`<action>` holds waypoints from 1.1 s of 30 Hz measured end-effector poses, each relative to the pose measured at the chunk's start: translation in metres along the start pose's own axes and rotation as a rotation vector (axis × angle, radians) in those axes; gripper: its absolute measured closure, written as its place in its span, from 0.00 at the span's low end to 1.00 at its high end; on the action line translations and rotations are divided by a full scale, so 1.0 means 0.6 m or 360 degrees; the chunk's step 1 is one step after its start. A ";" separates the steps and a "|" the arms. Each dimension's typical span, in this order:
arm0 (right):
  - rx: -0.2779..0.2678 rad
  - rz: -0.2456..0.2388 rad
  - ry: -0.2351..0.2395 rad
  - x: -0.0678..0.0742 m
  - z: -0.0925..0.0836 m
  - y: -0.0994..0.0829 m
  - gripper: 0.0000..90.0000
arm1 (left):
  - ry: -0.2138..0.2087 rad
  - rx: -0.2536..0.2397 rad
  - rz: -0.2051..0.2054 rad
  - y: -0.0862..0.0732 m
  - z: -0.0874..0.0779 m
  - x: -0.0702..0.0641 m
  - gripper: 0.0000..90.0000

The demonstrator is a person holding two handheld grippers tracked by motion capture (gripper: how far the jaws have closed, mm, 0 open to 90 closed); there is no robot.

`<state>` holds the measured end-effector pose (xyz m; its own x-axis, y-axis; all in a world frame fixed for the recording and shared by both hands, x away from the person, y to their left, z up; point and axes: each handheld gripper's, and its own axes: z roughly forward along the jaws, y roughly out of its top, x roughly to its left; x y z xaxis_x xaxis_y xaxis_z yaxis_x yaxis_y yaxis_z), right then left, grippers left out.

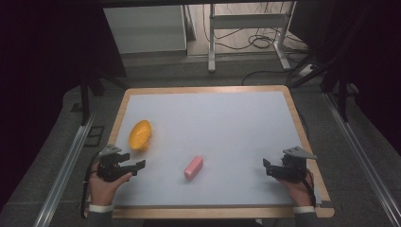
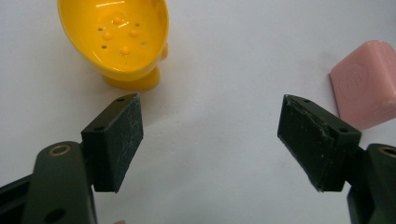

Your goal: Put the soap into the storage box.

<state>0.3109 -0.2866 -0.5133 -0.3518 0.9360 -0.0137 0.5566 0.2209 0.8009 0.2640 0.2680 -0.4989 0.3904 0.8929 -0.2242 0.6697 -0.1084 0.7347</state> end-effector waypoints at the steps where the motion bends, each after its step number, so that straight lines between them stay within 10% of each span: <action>1: -0.0010 -0.0008 -0.0010 0.000 -0.001 0.000 0.07 | -0.0001 -0.0002 0.0000 0.000 -0.001 -0.001 0.25; 33: -0.0023 -0.0089 0.0024 -0.005 -0.007 -0.004 0.08 | -0.0012 0.0038 0.0027 0.024 -0.002 -0.022 0.28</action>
<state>0.3072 -0.2911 -0.5127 -0.3935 0.9180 -0.0498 0.5247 0.2687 0.8078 0.2679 0.2554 -0.4847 0.4069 0.8874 -0.2167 0.6777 -0.1342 0.7229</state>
